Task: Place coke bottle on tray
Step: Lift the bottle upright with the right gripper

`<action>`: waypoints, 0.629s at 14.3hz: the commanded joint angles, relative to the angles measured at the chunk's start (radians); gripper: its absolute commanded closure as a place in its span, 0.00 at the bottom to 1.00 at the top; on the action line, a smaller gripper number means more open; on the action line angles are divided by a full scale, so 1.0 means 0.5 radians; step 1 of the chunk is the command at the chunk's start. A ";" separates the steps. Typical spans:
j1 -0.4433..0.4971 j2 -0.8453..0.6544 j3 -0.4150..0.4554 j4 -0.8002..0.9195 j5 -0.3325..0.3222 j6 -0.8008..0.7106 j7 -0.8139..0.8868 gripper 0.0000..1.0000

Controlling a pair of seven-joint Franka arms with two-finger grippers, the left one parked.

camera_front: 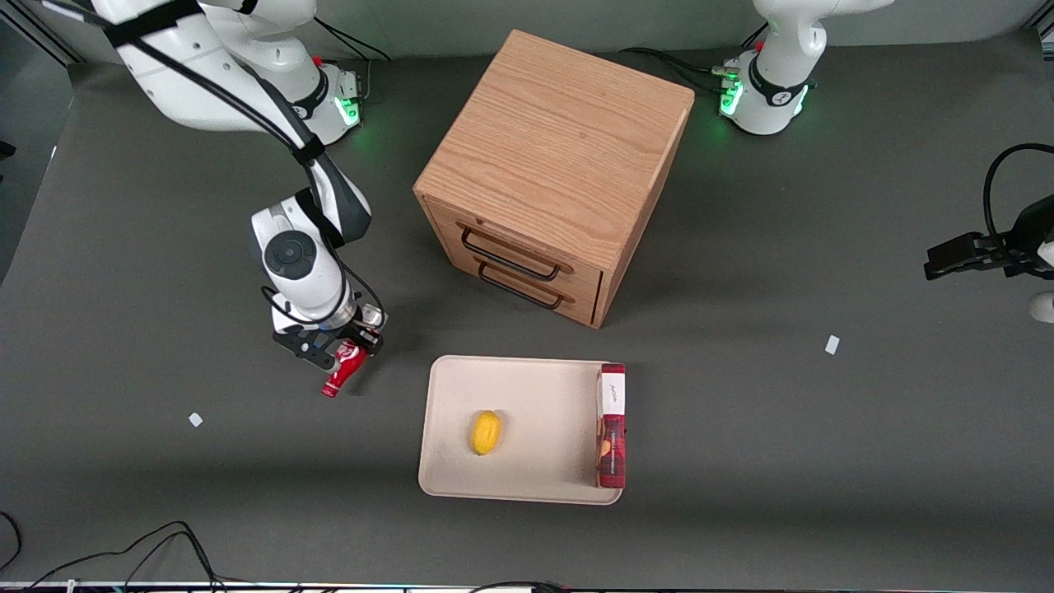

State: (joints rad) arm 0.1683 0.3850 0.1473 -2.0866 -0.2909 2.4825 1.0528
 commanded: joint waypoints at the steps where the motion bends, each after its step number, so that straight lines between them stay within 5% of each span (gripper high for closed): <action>1: -0.292 -0.242 0.333 0.034 0.115 -0.337 -0.086 1.00; 7: -1.243 -0.359 1.272 0.613 0.302 -1.362 -0.451 1.00; 9: -1.401 -0.356 1.426 0.837 0.309 -1.610 -0.568 1.00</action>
State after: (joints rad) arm -0.4566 0.1937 0.7863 -1.7929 -0.1603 1.8000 0.8399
